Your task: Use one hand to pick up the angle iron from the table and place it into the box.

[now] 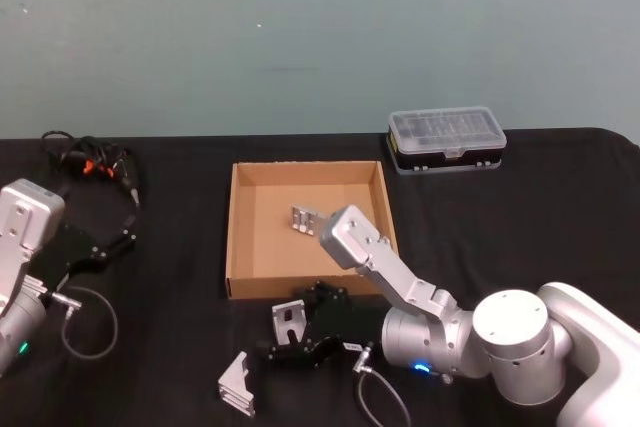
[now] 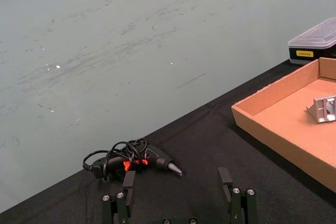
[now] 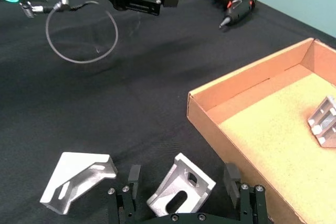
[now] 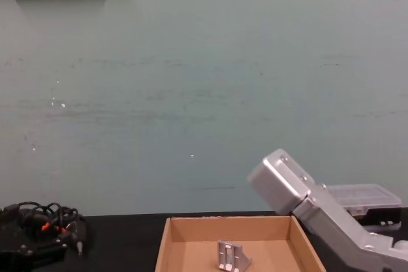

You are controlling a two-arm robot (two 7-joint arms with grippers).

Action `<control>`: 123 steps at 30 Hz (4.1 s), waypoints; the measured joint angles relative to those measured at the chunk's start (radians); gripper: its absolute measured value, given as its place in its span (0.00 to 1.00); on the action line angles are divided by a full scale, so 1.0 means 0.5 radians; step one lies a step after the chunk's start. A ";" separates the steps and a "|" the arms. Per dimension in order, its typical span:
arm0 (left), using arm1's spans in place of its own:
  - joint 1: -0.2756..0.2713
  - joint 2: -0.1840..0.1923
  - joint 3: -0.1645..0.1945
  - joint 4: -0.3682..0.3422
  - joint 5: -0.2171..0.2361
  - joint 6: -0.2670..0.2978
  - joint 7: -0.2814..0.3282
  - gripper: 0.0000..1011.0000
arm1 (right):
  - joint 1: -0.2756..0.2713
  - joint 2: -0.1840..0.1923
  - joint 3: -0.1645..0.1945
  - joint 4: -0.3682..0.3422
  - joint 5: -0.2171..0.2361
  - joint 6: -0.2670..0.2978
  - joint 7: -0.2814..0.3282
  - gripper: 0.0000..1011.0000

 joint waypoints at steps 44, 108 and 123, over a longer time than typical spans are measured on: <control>0.000 0.000 0.000 0.000 0.000 0.000 0.000 0.99 | 0.019 -0.031 -0.004 0.041 -0.023 0.028 0.005 0.53; 0.000 0.000 0.000 0.000 0.000 0.000 0.000 0.99 | 0.341 -0.300 0.358 0.533 -0.074 0.146 -0.426 0.52; 0.000 0.000 0.000 0.000 0.000 0.000 0.000 0.99 | 0.345 -0.304 0.360 0.540 -0.083 0.155 -0.417 0.63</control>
